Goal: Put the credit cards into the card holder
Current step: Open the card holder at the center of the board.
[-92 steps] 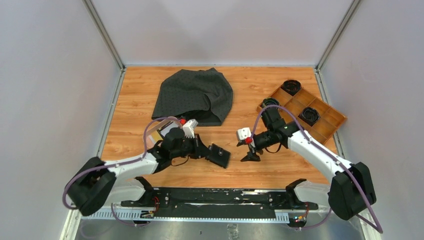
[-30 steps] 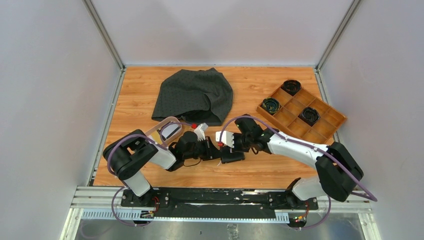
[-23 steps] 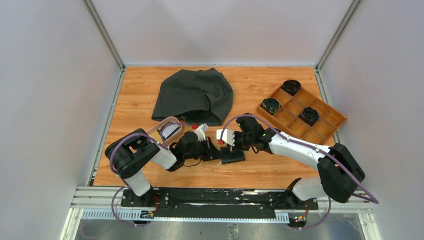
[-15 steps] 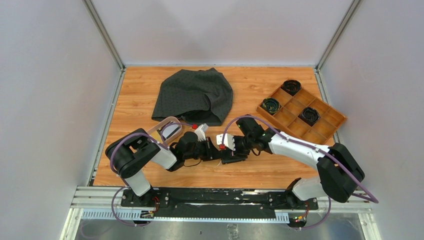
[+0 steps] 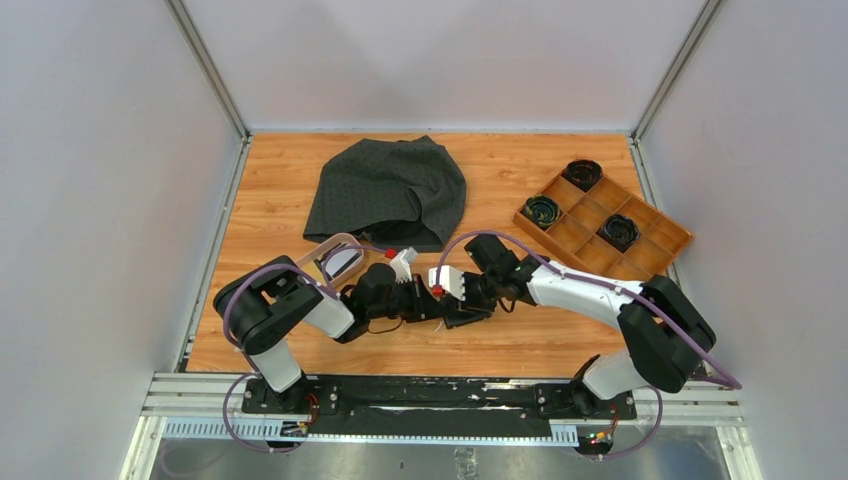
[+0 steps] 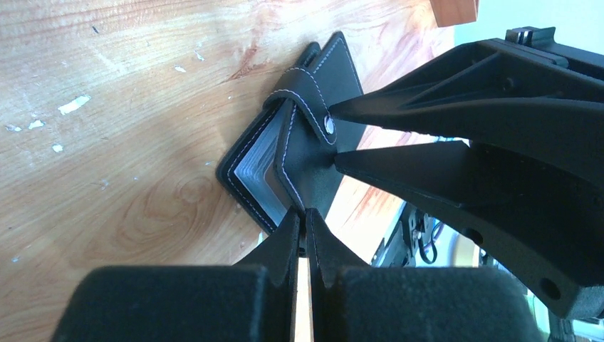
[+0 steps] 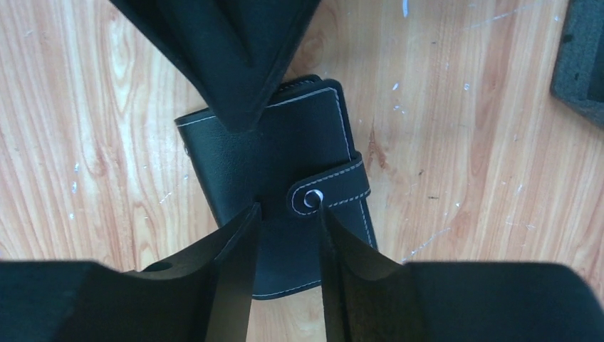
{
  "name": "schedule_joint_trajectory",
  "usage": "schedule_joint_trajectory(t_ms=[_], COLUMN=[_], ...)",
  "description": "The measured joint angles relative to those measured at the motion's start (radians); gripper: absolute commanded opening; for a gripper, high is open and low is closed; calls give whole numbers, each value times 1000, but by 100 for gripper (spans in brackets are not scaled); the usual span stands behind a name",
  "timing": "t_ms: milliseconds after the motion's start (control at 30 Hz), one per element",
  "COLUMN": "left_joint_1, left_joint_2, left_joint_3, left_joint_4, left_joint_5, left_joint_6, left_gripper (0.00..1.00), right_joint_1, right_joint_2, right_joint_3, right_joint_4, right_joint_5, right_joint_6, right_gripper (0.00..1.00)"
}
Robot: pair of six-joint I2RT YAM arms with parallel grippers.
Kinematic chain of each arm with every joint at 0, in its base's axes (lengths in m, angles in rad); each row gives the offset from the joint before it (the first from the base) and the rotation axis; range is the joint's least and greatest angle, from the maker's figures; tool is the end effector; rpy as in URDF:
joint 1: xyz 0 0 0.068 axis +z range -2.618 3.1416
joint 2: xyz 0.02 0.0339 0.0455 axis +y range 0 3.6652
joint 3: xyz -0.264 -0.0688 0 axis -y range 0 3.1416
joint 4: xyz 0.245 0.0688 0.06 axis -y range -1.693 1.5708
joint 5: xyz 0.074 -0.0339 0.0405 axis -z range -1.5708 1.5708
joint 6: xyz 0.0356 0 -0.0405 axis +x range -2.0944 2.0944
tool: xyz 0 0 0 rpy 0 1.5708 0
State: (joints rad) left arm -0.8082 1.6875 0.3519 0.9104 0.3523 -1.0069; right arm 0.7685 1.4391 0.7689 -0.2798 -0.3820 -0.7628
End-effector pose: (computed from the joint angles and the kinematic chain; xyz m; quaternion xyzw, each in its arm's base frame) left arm 0.1735 -0.1994 0.1071 0.0124 0.8327 -0.5111 0.2125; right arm 0.1898 0.2020 0.1830 -0.6897 0.6338 0.1816 0.2994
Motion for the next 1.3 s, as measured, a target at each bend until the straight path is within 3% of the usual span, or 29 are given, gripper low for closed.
schedule_joint_trajectory(t_ms=[133, 400, 1000, 1300], left_joint_1=[0, 0, 0, 0], left_joint_2=[10, 26, 41, 48], left_joint_3=[0, 2, 2, 2], left_joint_4=[11, 28, 38, 46], left_joint_5=[7, 22, 35, 42], left_joint_6=[0, -3, -17, -19], left_gripper=[0, 0, 0, 0], right_joint_1=[2, 2, 2, 2], right_joint_2=[0, -1, 14, 69], right_joint_3=[0, 0, 43, 76], right_joint_4=[13, 41, 40, 11], right_joint_5=[36, 69, 32, 19], right_joint_6=[18, 35, 61, 59], right_gripper=[32, 44, 41, 48])
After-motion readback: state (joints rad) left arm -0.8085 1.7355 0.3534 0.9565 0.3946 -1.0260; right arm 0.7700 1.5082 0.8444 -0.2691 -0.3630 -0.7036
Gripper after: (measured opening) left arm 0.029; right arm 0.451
